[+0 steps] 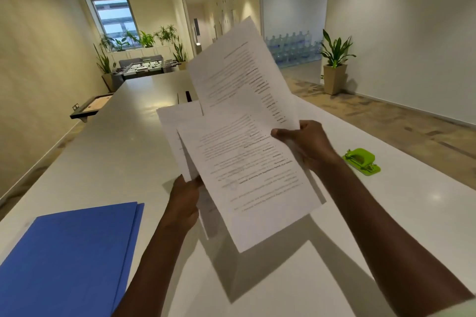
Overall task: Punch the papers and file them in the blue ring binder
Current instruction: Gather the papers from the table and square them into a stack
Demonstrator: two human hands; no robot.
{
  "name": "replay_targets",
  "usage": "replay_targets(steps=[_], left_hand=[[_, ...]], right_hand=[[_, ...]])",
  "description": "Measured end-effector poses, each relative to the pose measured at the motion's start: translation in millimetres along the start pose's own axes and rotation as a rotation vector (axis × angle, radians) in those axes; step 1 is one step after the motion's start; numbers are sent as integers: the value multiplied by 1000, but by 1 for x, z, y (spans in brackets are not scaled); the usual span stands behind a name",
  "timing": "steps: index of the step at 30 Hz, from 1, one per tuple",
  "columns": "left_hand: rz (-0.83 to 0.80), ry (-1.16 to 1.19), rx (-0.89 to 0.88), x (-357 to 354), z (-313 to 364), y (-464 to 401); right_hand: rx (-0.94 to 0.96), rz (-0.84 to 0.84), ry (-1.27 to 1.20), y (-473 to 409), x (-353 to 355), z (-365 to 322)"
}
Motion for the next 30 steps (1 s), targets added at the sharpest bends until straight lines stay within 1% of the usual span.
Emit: replay_targets(steps=[2,4,6,8,10,12,13,14,16,18,21,24,26,28,30], left_hand=[[-129,36,39,-4,7,6],[-211,80,34,-7,12,9],[-240,95,36,-6,13,7],[-287,164,67,-7,13,4],[-302,306,105,-7,11,-2],[-289,398,115,-7,15,-5],[-286,379,70,-9,17,-5],[-256,303,2,-11,19,-5],[-138,142,-154,-15,22,-5],[-28,115,-218,-17,21,-9],[41,14,-303,-19,27,-8],[88,-50,-362,-21,32,-10],[82,-101,-381,-22,35,-10],[63,-151,-396,-23,37,-11],[54,-175,-415,-26,40,-11]], right_hand=[[11,30,27,-1,-11,15],[0,51,58,-4,-16,30],[-50,26,35,-7,-17,40],[-71,6,-3,-5,-19,46],[-3,42,6,-1,-20,46],[79,101,58,0,-21,46],[105,118,67,0,-21,46],[125,122,65,-1,-21,45],[148,103,69,-2,-21,45],[162,65,90,-3,-20,43],[208,39,143,-8,-15,34],[273,74,232,-15,-6,17],[329,68,265,-17,0,3],[389,32,257,-17,4,-9],[402,17,220,-17,5,-14]])
Point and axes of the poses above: each hand's wrist, its own y-axis away from the middle knuckle, its own x-axis out of the back of the hand, z = x × y, the point moved 1 cm from there along -y, towards the middle knuckle
